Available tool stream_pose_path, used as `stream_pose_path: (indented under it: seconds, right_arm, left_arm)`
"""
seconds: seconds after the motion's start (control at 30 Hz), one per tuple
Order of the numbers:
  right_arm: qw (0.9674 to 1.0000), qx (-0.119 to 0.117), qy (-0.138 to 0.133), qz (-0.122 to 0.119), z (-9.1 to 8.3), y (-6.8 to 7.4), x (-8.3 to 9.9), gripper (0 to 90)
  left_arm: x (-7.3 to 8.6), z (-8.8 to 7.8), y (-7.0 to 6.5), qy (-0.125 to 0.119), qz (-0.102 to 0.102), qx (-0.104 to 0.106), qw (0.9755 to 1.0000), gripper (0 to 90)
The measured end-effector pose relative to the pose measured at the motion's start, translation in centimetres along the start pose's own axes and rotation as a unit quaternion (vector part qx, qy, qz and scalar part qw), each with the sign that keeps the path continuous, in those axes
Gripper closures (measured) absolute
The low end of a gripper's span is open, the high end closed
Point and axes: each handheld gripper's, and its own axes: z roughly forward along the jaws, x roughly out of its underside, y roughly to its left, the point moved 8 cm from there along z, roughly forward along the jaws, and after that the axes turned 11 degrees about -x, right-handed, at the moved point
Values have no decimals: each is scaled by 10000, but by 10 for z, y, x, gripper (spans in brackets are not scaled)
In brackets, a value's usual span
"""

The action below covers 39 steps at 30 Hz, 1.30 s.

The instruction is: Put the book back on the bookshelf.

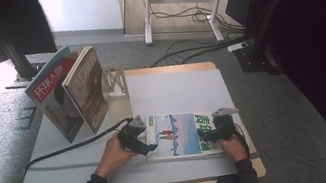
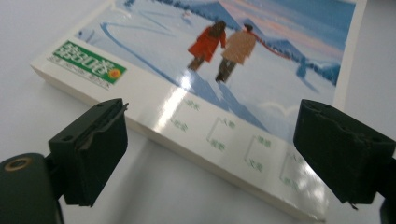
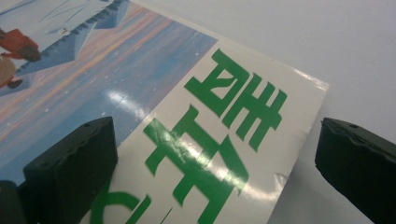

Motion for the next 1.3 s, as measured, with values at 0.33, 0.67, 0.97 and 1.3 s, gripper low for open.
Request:
stream_pose_path:
  seconds: [0.33, 0.67, 0.97, 1.3]
  right_arm:
    - [9999, 29, 25, -129, -11, 14, 10, 0]
    - [9999, 5, 18, -143, -24, 24, 23, 0]
    - [10000, -45, -69, -38, -35, 27, 34, 0]
    - [9999, -64, -111, 5, -44, 33, 44, 0]
  left_arm:
    - [-15, 14, 10, -61, 130, -61, 9999, 44]
    - [-29, 29, 23, -93, 182, -107, 9997, 31]
    - [-31, 41, 39, 79, 296, -235, 9993, 22]
    - [-34, 58, 47, 22, 81, -120, 9999, 19]
